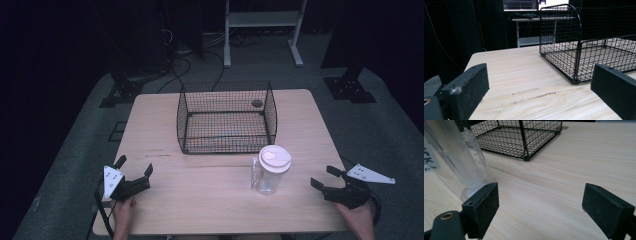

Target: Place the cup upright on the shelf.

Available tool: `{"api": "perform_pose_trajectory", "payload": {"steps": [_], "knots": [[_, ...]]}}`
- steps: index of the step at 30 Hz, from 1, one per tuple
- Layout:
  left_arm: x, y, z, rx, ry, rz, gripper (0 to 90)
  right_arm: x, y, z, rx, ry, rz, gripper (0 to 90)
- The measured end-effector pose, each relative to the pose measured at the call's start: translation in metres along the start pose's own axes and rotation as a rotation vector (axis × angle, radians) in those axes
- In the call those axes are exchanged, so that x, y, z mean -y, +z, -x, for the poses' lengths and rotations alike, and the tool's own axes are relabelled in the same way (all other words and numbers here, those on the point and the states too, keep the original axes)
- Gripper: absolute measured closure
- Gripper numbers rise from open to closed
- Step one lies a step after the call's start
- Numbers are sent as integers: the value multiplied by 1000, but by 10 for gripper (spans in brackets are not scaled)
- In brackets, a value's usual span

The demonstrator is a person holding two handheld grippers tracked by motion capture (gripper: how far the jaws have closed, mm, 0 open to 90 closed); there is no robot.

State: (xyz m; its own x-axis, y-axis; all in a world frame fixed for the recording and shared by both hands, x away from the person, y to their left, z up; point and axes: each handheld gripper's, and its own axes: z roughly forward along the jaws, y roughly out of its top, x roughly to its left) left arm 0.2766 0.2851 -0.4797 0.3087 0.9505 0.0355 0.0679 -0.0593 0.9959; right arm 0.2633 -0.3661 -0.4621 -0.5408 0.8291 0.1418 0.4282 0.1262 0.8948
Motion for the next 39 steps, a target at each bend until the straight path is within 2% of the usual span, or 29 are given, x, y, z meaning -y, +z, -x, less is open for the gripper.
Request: {"api": "perform_pose_trajectory", "payload": {"steps": [8, 13, 17, 23, 24, 27, 30, 31, 39], "knots": [[0, -1, 0, -3, -2, 3, 9, -2, 3, -7, -44, -24, -20, 98], [0, -1, 0, 3, -1, 7, 9, -6, 2, -16, -75, -45, -16, 81], [0, -1, -1, 7, -7, 12, 9, -11, -2, -25, -90, -62, -15, 27], [0, -1, -1, 8, -5, 12, 9, -17, -5, -34, -118, -87, -13, 23], [0, -1, 0, 8, -4, 11, 9, -19, -4, -38, -133, -100, -15, 22], [0, -1, -1, 8, -4, 10, 9, -21, -2, -44, -164, -98, -15, 22], [0, -1, 0, 7, -2, 8, 9, -23, 0, -49, -179, -105, -15, 17], [0, -1, 0, 7, -1, 9, 9, -25, 4, -55, -197, -121, -21, 17], [0, 0, 0, 12, 1, 11, 9, -32, 16, -70, -240, -150, -34, 3]]}}
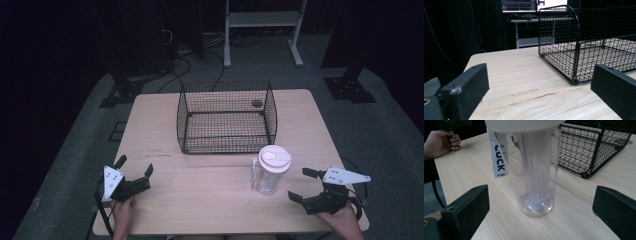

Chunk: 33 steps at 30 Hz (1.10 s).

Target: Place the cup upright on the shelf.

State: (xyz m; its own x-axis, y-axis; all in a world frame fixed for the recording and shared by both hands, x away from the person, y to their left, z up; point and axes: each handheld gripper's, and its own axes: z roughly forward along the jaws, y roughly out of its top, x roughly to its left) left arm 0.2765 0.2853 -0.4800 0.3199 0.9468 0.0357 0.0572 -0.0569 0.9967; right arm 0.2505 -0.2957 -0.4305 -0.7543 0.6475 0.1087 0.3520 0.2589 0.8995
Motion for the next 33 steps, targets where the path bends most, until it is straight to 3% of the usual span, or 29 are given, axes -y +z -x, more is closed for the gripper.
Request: {"api": "perform_pose_trajectory", "payload": {"steps": [8, 33], "knots": [[0, 0, 0, 1, 5, -1, 9, -11, 14, -4, -35, -15, -5, 3], [0, 0, 1, 4, 4, 5, 9, -40, 52, -5, -58, -54, -19, 3]]}}
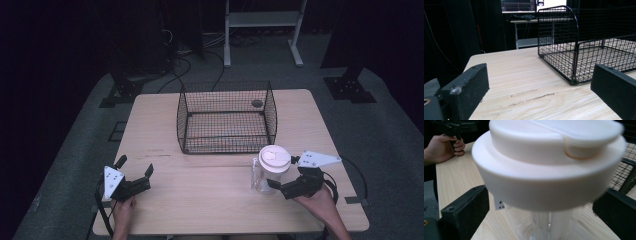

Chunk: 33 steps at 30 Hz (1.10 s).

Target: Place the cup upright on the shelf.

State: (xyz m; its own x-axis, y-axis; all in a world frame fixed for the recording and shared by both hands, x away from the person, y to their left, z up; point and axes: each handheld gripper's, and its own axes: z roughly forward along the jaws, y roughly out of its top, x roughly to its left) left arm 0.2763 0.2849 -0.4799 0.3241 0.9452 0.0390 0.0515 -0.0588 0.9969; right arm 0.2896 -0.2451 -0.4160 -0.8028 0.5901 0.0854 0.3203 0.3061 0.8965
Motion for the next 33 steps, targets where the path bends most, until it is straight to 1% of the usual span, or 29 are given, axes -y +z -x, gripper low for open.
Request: {"api": "perform_pose_trajectory", "payload": {"steps": [2, 4, 8, 9, 10, 11, 13, 17, 20, 22, 25, 26, 29, 33], "knots": [[0, 0, 0, 0, 0, 1, 9, -4, 7, 0, 0, -11, -17, 3], [0, 0, 0, 1, -2, 3, 9, -7, 10, 0, -3, -15, -22, 3], [0, 0, 0, 1, -4, 3, 9, -10, 12, 3, -5, -7, -35, 16], [0, 0, 0, 2, -4, 4, 9, -11, 12, 3, -10, -18, -23, 89], [0, 0, 0, 2, -4, 4, 9, -11, 12, 3, -10, -18, -23, 89], [0, 0, 0, 2, -4, 4, 9, -11, 11, 3, -17, -24, -18, 114], [0, 0, 0, 1, -3, 4, 9, -12, 11, 1, -3, -40, -22, 138], [0, 0, 0, 2, -5, 5, 9, -12, 10, -1, 18, -46, -22, 147], [0, 0, 0, 2, -5, 4, 9, -14, 9, -2, -5, -24, -8, 149], [0, 0, 0, 2, -5, 4, 9, -16, 10, -3, -6, -25, -6, 149], [0, 0, 0, 2, -7, 4, 9, -28, 13, -7, -22, -39, -17, 150], [0, 0, -1, 2, -8, 3, 9, -28, 13, -7, -22, -39, -17, 150], [0, -1, -1, 3, -10, 4, 9, -38, 17, -8, -34, -44, -23, 149], [0, 0, -1, 3, -9, 5, 9, -47, 17, -8, -53, -39, -8, 150]]}}
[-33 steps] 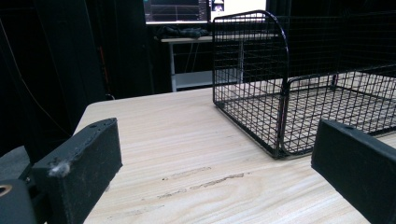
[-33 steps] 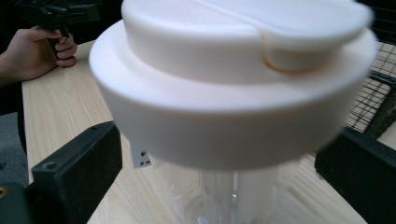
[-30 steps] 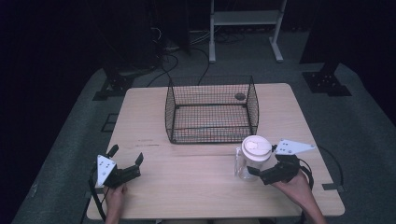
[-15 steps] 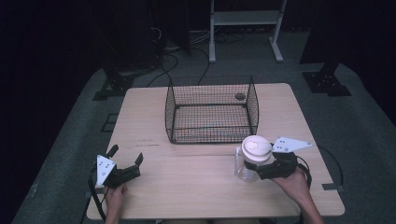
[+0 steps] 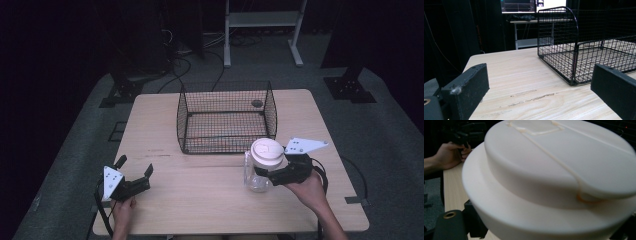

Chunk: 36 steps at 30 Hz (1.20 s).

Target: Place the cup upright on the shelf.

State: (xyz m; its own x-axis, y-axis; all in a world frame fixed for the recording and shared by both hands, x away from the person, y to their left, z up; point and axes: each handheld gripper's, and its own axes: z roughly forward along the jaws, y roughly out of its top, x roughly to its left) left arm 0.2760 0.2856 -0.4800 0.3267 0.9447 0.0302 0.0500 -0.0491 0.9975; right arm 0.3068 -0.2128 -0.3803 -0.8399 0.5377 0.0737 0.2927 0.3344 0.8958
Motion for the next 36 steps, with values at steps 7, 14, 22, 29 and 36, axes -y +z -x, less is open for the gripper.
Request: {"api": "perform_pose_trajectory", "payload": {"steps": [7, 14, 22, 29, 36], "knots": [[0, 0, 0, 0, -2, -2, 9, -17, 1, 1, -3, 0, 3, 149], [0, 0, -1, 0, -4, -4, 9, -38, 4, 3, -8, -27, -2, 149], [0, 0, 0, 0, -1, -4, 9, -58, 10, 8, -24, -39, -9, 149], [0, 1, 0, 0, -4, -2, 9, -73, 15, 10, -30, -51, -9, 149], [0, 1, -1, -1, -3, -2, 9, -88, 21, 15, -34, -55, -2, 150]]}}
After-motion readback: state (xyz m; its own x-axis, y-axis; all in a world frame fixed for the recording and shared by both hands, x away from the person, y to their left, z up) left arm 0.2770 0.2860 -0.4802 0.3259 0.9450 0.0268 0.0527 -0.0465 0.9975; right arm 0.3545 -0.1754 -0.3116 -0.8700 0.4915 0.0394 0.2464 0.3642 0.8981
